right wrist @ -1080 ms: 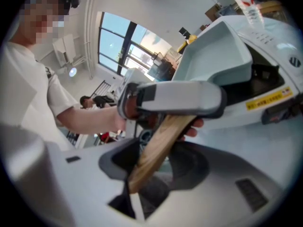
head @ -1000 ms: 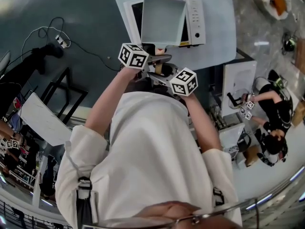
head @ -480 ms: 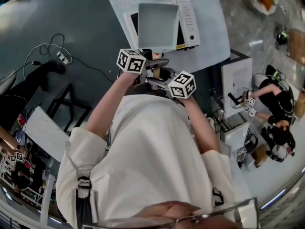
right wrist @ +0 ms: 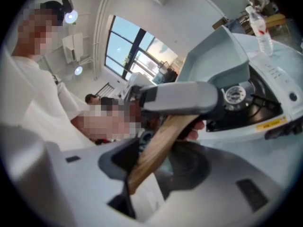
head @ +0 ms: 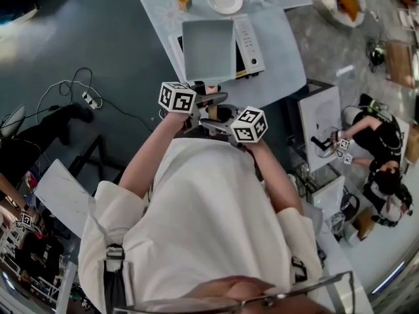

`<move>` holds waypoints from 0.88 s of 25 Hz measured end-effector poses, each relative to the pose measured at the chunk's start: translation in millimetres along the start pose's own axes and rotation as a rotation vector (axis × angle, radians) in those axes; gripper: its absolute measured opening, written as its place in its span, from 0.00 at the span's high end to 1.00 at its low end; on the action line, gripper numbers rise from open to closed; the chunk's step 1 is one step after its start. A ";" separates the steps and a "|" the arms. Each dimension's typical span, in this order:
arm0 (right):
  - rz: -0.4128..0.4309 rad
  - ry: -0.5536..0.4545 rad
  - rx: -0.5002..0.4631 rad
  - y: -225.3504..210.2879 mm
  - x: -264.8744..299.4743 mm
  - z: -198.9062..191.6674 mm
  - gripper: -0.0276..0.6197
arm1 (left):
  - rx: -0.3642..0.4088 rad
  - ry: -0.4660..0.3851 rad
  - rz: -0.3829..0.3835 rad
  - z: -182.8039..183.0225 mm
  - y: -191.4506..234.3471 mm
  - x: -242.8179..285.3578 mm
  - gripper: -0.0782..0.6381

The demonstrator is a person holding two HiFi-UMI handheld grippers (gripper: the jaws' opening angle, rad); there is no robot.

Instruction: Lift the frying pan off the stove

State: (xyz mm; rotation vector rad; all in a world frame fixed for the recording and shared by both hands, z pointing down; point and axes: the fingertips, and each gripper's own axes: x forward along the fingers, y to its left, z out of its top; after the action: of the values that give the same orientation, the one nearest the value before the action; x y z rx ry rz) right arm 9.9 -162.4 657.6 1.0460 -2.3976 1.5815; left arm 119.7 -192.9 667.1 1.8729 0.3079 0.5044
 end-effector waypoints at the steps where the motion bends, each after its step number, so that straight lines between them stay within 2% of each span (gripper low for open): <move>1: 0.003 -0.002 -0.005 3.6 -2.3 -0.9 0.64 | 0.004 -0.002 0.002 -1.8 -3.7 0.0 0.57; 9: 0.018 0.004 -0.050 26.6 -19.1 -25.3 0.64 | 0.034 -0.018 0.026 -27.0 -28.6 3.2 0.57; 22: 0.051 0.016 -0.101 76.1 -59.6 -95.9 0.64 | 0.056 -0.077 0.039 -98.5 -84.3 19.9 0.57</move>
State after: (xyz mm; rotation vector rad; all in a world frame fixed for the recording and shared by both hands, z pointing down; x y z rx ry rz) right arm -16.3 -35.0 617.4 0.9585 -2.4835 1.4610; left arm 92.1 -73.3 620.7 1.9511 0.2373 0.4528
